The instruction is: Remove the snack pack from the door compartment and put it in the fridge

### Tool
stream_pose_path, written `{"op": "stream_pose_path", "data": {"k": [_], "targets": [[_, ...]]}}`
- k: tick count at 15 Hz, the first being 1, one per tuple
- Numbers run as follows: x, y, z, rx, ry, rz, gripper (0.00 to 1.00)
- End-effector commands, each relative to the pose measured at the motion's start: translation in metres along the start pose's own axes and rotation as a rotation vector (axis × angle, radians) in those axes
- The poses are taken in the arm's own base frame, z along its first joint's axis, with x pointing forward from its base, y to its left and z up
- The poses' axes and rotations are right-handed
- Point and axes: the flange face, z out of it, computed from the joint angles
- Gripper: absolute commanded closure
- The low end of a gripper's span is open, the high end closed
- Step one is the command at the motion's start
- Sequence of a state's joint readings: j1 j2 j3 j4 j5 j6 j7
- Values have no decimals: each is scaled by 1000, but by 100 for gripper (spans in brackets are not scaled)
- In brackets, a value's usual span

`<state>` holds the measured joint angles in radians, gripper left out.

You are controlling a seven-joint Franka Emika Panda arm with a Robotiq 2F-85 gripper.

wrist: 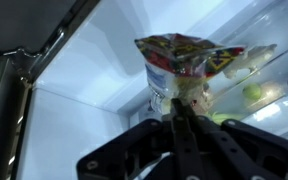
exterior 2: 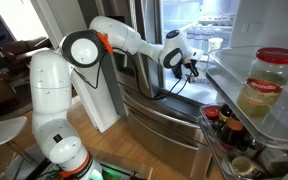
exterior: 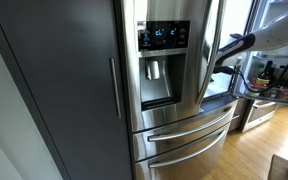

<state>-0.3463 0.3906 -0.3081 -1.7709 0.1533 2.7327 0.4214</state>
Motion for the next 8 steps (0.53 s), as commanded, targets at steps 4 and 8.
{"op": "stream_pose_path", "data": {"k": [4, 8], "targets": [[18, -10, 22, 57, -20, 225, 100], [25, -17, 19, 91, -1, 295, 60]]}}
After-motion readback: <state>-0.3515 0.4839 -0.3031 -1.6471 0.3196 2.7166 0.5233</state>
